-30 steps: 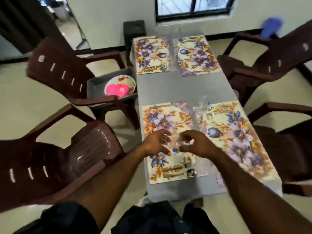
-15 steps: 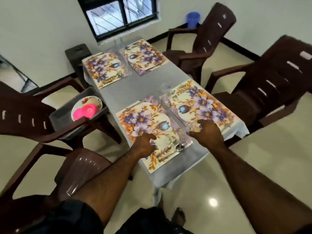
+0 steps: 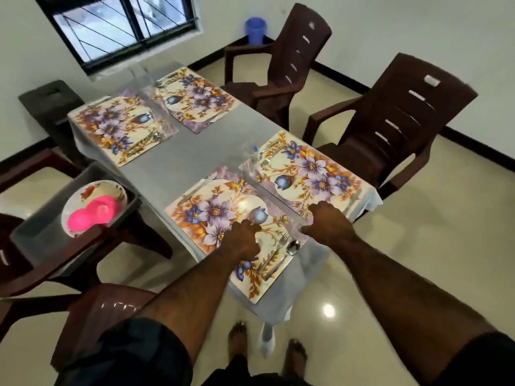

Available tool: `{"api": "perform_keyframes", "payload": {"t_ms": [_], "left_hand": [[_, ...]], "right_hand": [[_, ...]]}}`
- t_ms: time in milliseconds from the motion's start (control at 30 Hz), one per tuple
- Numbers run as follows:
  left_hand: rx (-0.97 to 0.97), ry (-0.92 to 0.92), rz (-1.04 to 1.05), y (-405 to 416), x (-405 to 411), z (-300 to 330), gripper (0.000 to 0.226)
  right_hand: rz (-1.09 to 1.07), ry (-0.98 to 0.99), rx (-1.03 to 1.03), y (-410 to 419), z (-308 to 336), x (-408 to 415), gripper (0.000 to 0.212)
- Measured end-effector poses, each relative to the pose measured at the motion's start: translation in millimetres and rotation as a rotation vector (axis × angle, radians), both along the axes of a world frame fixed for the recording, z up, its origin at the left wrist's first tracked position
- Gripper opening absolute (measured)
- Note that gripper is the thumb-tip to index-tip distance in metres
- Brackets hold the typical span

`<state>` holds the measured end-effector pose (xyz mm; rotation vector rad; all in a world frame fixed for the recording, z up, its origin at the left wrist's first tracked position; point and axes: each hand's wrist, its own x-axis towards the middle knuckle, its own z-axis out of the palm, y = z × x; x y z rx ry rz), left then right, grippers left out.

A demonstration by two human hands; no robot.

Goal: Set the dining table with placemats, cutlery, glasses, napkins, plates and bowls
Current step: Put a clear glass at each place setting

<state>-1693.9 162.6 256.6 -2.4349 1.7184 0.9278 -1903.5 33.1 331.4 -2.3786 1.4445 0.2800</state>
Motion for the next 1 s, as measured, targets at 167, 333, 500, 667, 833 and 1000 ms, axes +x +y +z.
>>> {"api": "perform_keyframes", "payload": {"t_ms": [167, 333, 500, 667, 833, 1000], "left_hand": [[0.043, -0.104, -0.193, -10.7, 20.8, -13.5, 0.064], [0.029, -0.242, -0.383, -7.8, 27.8, -23.3, 0.062], [-0.017, -0.283, -0.423, -8.2, 34.4, -23.0, 0.046], [-0.032, -0.293, -0.442, -8.9, 36.3, -22.0, 0.043], [-0.032, -0.297, -0.433, -5.7, 37.0, -20.8, 0.043], [-0.023, -0.276, -0.405, -5.1, 34.5, -21.2, 0.042]], "right_hand": [[-0.017, 0.052, -0.007, 7.1, 3.1, 18.7, 0.077], [0.012, 0.1, -0.011, 10.6, 3.9, 25.4, 0.073], [0.015, 0.15, -0.008, 7.7, 5.6, 29.7, 0.072], [-0.004, 0.194, -0.003, 5.3, 5.3, 33.0, 0.074], [-0.011, 0.236, 0.012, 5.1, 5.4, 35.8, 0.076], [0.009, 0.263, 0.0, 2.6, 1.8, 33.4, 0.077]]}}
